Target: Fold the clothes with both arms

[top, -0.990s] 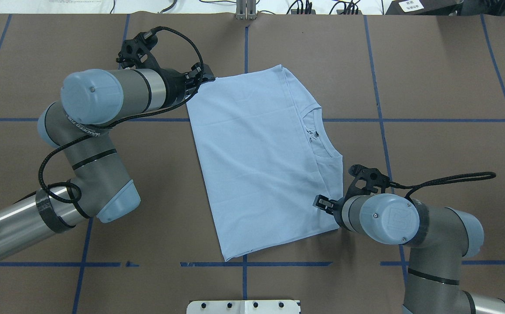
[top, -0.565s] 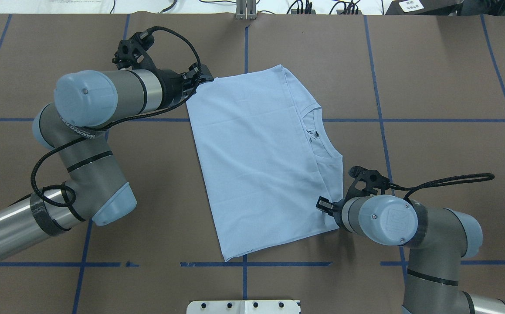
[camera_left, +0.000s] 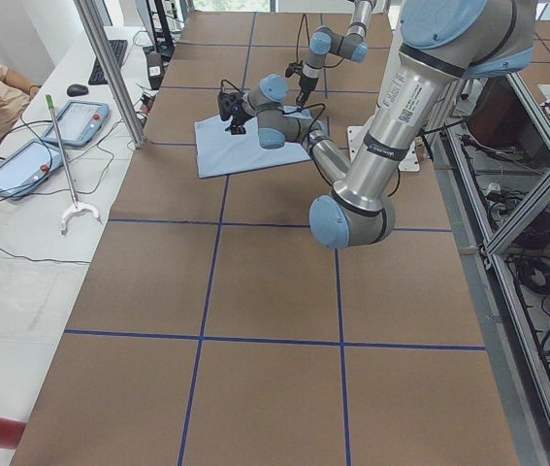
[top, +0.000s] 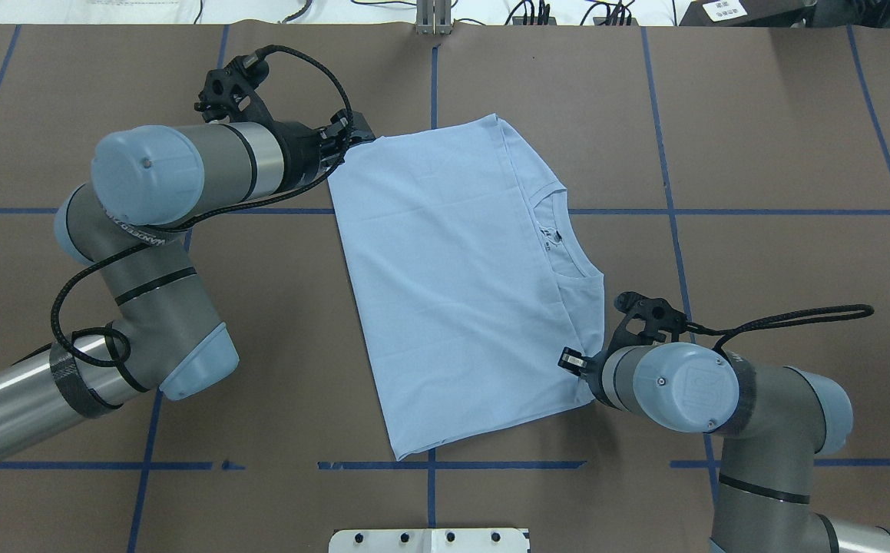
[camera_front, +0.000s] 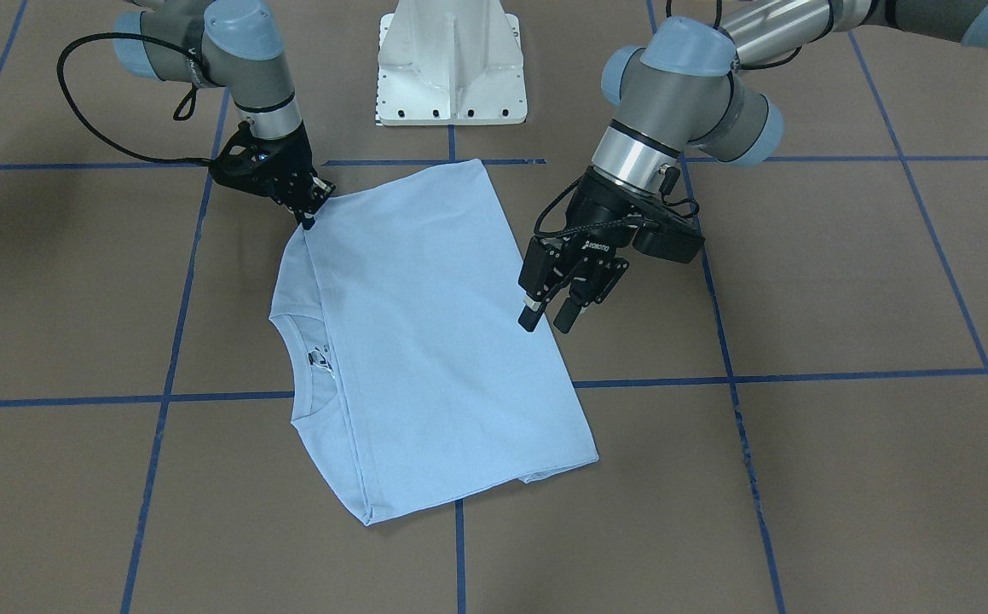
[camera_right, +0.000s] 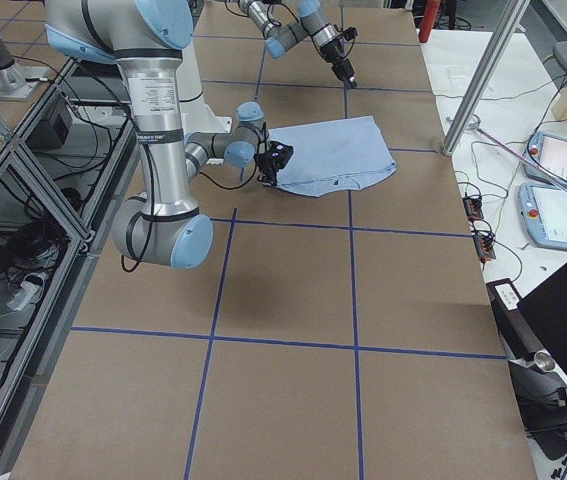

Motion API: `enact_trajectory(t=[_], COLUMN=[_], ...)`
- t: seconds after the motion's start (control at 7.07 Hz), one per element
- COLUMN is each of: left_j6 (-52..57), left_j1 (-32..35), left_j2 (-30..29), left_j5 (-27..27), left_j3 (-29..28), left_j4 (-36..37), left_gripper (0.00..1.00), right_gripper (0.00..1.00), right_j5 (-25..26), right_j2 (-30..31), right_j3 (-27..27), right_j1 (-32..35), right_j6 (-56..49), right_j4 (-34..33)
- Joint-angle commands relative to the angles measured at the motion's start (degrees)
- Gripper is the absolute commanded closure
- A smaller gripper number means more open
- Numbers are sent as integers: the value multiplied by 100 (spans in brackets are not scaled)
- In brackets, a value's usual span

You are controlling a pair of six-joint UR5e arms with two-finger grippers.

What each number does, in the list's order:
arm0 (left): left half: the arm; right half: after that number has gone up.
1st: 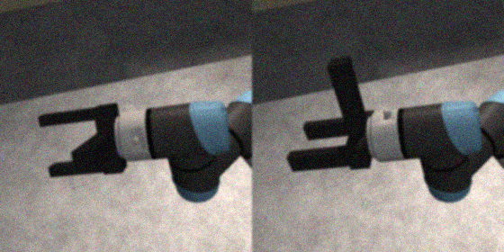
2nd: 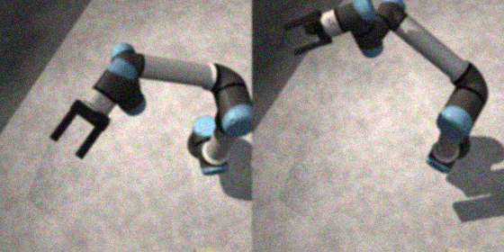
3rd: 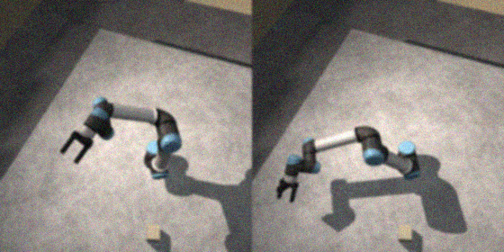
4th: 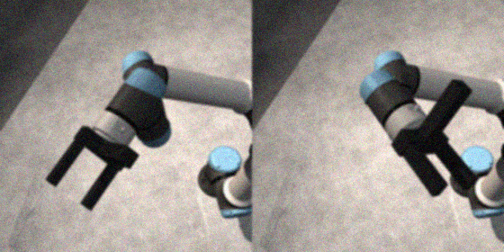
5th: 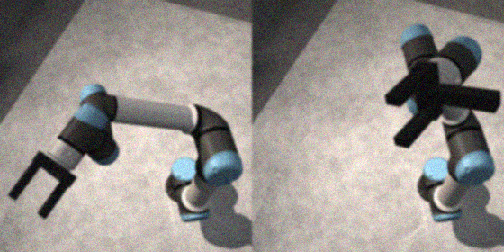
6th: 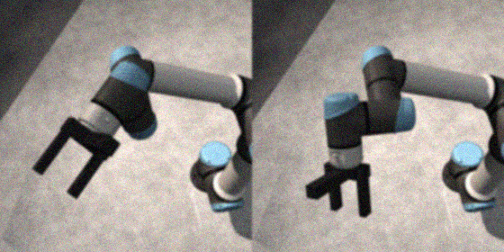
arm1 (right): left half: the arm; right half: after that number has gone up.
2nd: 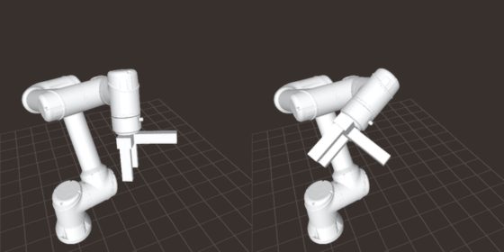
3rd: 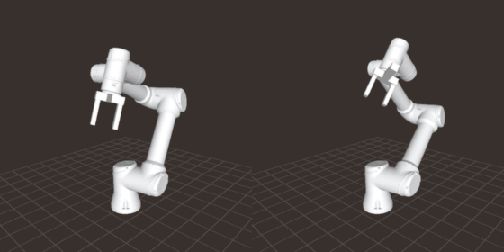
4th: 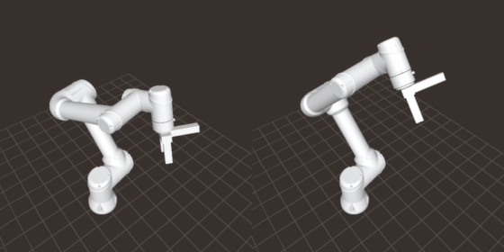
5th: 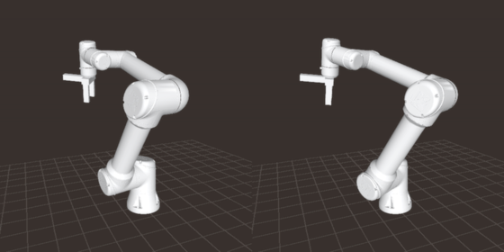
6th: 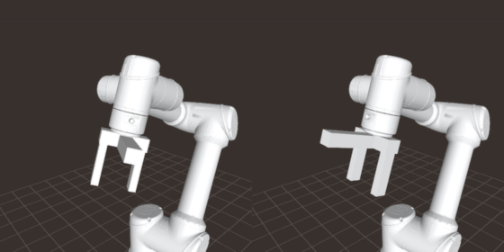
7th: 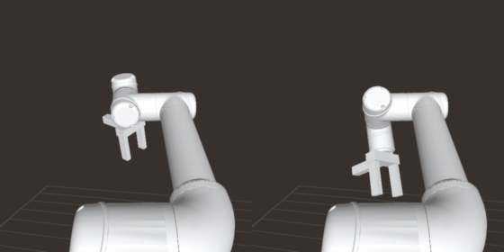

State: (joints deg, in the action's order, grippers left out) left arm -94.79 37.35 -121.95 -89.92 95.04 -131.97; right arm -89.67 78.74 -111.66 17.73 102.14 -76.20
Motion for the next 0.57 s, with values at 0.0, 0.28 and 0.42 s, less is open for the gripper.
enact_trajectory(t=[0.0, 0.28, 0.42], left_j6=[-91, -494, -653], left_j1=[-25, -157, -157], left_j2=[40, 398, 592], left_j5=[-25, -461, -839], left_j3=[58, 321, 609], left_j4=[-5, -57, -49], left_gripper=[37, 35, 32], right_gripper=[100, 100, 100], right_j5=[-7, 63, 264], right_j2=[1, 10, 28], right_j3=[-214, -408, -557], right_j1=[-76, -514, -725], right_j6=[269, 812, 842], right_j4=[-26, -35, -35])
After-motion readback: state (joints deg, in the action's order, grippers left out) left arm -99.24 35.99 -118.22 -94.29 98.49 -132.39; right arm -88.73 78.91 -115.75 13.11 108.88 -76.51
